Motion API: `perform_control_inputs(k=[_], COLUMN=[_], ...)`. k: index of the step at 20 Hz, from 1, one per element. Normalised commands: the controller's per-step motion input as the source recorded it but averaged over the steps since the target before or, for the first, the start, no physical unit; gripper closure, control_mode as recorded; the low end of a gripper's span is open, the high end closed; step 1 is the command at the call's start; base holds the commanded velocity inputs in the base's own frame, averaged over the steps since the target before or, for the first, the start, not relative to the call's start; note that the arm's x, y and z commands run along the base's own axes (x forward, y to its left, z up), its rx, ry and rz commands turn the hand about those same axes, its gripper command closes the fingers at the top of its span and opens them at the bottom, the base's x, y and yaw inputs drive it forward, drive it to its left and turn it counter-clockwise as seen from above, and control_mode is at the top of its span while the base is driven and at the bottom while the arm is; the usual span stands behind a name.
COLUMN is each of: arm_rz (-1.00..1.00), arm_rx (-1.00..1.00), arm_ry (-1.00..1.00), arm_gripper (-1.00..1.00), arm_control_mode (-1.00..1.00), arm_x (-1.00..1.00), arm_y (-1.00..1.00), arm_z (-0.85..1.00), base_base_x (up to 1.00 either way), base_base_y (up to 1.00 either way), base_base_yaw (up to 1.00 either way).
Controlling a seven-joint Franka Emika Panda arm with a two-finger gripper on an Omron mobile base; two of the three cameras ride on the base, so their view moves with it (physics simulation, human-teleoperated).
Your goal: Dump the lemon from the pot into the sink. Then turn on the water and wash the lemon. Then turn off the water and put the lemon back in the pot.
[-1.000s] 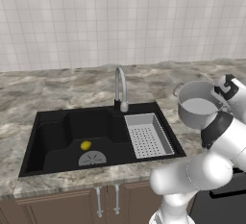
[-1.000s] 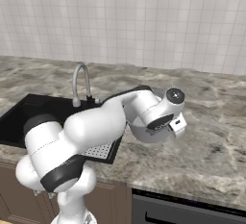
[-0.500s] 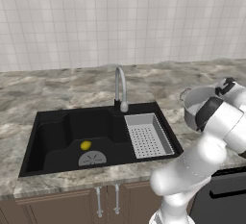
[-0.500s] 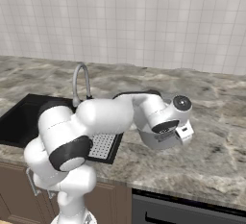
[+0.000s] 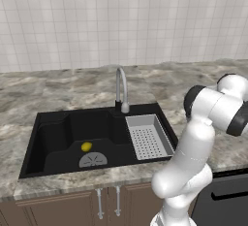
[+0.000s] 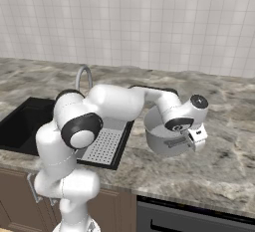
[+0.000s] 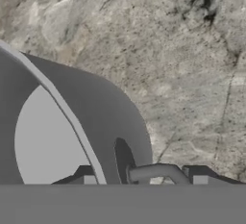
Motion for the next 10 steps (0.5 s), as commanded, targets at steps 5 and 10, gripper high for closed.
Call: perform_control_inputs(k=[5, 10], arm_rz=[-0.03, -0.03], arm_rx=[0.02, 0.03], arm_ry=[0.04, 0.05], arm_gripper=[1.00, 1.00], arm_control_mode=[-1.00, -1.00], arm_x=[-0.27, -0.47], arm_y=[0.00, 0.00], arm_z=[0.00, -0.02], base_base_x=[0.00, 0.00], base_base_y=[0.00, 0.00], base_base_yaw=[0.00, 0.00])
